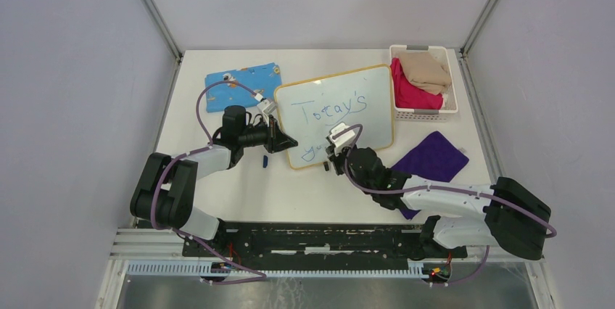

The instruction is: Write a sentence on the whiteboard

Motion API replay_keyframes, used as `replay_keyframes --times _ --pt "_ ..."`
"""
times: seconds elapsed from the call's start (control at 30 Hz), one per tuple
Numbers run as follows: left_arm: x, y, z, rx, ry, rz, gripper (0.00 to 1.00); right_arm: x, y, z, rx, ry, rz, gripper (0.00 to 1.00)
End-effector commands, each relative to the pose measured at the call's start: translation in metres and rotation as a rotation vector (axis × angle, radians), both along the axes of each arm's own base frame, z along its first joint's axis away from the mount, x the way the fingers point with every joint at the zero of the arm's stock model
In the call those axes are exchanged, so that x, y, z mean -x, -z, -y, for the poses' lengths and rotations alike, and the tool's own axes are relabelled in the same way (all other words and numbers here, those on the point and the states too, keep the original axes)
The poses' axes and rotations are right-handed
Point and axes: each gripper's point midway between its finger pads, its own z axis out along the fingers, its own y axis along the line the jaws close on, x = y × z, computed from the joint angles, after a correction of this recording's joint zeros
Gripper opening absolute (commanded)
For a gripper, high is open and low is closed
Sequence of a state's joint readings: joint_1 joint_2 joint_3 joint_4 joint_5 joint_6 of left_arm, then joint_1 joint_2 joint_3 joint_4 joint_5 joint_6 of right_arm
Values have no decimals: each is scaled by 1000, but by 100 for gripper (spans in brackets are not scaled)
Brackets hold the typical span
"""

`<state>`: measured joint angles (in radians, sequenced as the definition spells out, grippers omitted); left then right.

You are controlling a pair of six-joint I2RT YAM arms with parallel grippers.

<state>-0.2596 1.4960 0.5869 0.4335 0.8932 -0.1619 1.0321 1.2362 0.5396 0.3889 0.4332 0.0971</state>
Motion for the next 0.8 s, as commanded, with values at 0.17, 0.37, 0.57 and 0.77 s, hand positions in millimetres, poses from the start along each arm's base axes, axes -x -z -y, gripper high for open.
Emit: replay_keyframes --times 0.17,0.37,0.57,0.77 --pt "4 28 -5 -101 -2 -16 19 -16 -33 -8 -56 20 65 0" --pt "4 28 -4 -100 -1 -16 19 -14 -34 -18 -65 -13 59 0" --pt "4 28 -4 -101 -1 -17 19 -9 -22 -17 -50 -20 37 0" --pt "4 29 -4 -102 0 -19 19 -2 -2 -7 -28 -15 3 0"
